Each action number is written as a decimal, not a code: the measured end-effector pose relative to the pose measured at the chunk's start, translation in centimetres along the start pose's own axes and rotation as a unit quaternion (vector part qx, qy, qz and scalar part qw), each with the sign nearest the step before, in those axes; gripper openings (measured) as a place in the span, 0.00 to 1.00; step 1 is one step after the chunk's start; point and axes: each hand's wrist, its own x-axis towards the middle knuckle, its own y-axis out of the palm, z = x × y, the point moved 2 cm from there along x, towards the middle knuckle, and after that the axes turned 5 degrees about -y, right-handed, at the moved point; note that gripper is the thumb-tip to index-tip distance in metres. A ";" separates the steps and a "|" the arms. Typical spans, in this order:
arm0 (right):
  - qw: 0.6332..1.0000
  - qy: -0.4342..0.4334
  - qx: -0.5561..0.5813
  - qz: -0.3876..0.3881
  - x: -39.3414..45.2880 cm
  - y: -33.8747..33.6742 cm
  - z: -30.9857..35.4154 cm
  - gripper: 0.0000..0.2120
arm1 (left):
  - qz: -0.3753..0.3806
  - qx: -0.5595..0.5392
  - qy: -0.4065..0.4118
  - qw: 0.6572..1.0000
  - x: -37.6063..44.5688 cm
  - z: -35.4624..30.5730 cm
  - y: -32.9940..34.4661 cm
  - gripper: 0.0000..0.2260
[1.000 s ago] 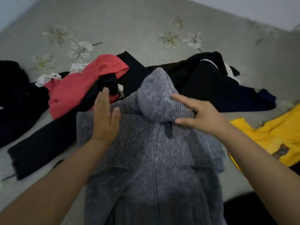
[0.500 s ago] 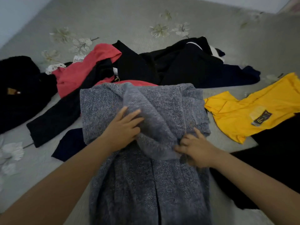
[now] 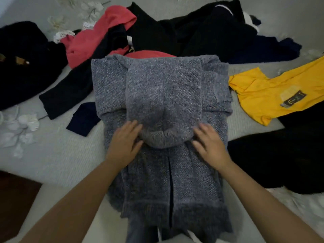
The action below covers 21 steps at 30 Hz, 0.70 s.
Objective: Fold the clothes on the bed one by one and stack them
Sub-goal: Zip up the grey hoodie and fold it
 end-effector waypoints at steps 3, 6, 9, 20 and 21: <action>0.963 0.199 0.063 -0.173 -5.0 0.4 -2.1 0.31 | -0.135 -0.139 -0.303 0.933 -4.9 1.7 0.9 0.26; 0.895 0.370 0.216 -0.123 -10.5 4.3 -2.1 0.28 | -0.042 -0.279 -0.489 0.826 -9.1 1.1 3.9 0.33; 0.841 0.433 0.291 -0.143 -12.9 6.8 0.2 0.27 | -0.069 -0.288 -0.492 0.819 -10.9 -0.3 5.7 0.32; 0.643 0.493 0.569 -0.140 -16.1 4.5 1.6 0.22 | 0.004 -0.198 -0.343 0.918 -13.8 5.9 -0.2 0.22; 0.664 0.483 0.558 -0.119 -16.2 4.6 1.9 0.19 | 0.016 -0.196 -0.319 0.927 -14.0 7.1 -0.5 0.22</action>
